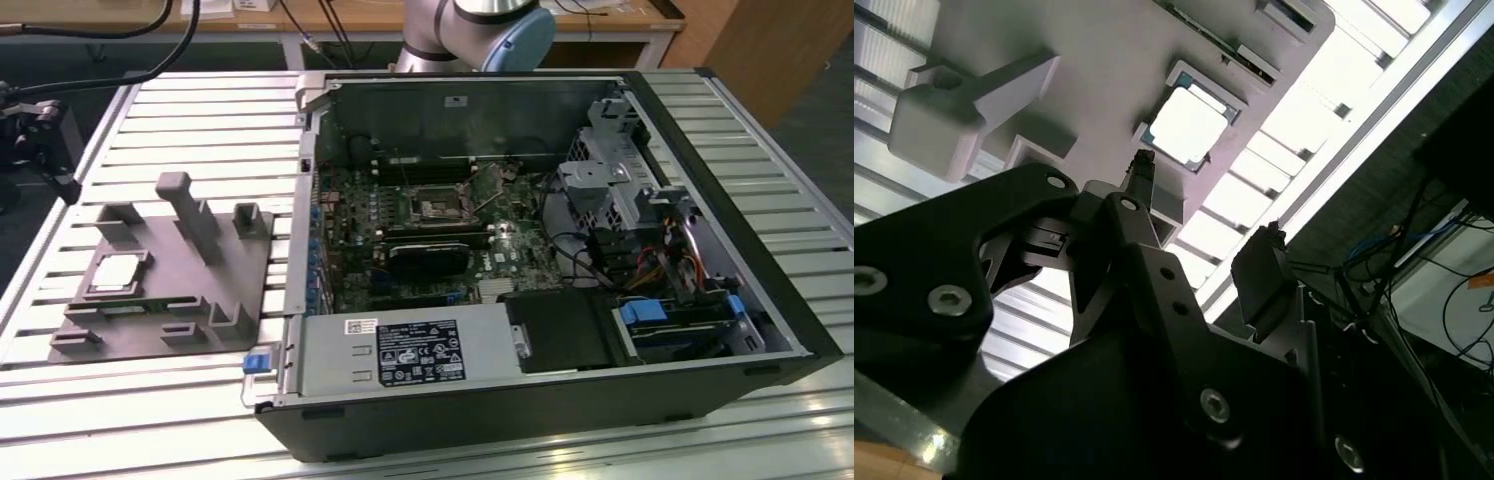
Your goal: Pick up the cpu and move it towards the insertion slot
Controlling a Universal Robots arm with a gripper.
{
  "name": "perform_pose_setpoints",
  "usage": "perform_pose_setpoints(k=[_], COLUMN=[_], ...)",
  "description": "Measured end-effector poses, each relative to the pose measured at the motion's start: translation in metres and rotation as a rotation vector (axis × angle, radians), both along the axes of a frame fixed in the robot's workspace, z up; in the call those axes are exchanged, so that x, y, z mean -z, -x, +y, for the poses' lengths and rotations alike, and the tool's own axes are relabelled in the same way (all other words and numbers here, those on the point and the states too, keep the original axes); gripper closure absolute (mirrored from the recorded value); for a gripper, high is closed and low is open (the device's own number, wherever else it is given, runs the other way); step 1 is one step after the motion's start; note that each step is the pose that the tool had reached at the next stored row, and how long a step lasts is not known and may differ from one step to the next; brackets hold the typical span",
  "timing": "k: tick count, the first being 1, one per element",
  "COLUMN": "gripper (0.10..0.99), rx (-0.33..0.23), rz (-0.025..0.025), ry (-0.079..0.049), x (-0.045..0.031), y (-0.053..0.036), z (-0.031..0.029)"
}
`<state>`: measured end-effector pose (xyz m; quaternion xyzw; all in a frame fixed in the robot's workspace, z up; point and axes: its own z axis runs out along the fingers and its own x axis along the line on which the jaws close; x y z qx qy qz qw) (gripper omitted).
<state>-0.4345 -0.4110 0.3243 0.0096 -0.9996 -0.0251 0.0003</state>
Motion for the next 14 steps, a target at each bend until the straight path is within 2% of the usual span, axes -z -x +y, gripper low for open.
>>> perform_pose_setpoints(k=[14], gripper=[0.494], rx=[0.0], rz=[0.0001], ry=[-0.002], x=[0.0088], y=[0.0], z=[0.0])
